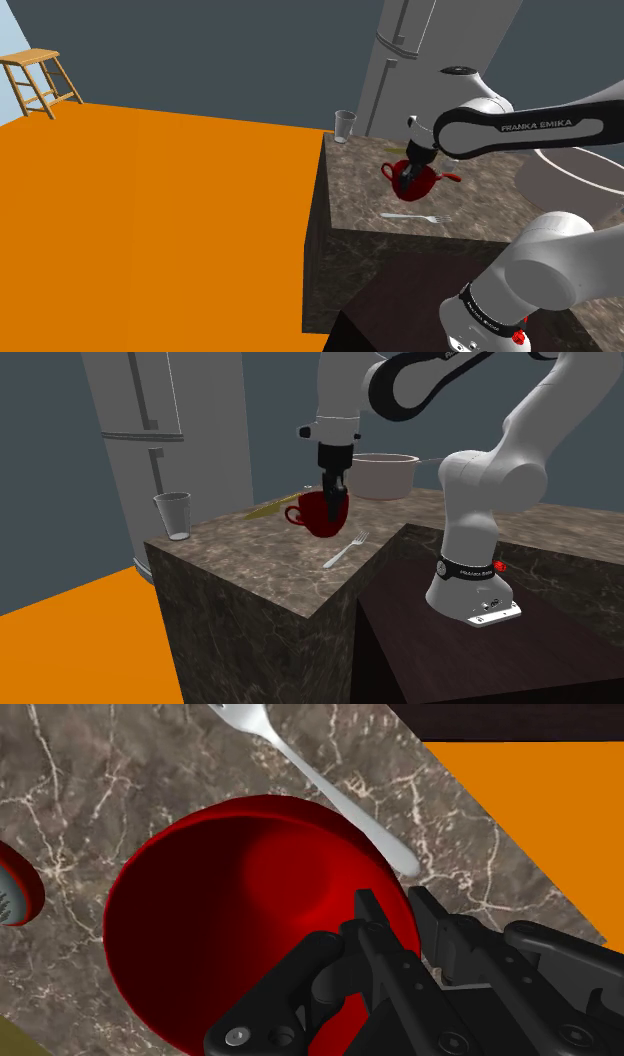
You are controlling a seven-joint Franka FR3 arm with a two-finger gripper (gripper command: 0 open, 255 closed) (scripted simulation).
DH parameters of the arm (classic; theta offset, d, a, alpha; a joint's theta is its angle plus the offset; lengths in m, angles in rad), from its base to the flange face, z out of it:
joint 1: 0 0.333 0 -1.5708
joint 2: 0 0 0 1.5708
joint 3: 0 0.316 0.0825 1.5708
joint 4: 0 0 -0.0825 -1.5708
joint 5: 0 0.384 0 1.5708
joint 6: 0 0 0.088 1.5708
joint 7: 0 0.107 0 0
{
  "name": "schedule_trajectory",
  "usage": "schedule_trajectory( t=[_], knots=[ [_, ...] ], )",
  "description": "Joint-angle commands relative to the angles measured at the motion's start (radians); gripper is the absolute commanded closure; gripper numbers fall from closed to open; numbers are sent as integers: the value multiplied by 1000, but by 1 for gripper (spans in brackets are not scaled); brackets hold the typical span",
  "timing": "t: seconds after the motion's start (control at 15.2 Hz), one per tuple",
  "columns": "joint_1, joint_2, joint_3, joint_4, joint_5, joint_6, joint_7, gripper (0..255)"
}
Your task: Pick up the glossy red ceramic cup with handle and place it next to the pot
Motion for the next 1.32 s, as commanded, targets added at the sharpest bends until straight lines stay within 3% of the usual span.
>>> schedule_trajectory(
  t=[0.0,1.25],
  knots=[
    [0,-17,0,18,2,-35,-4,255],
    [8,-68,13,244,23,-312,-29,255]
  ],
)
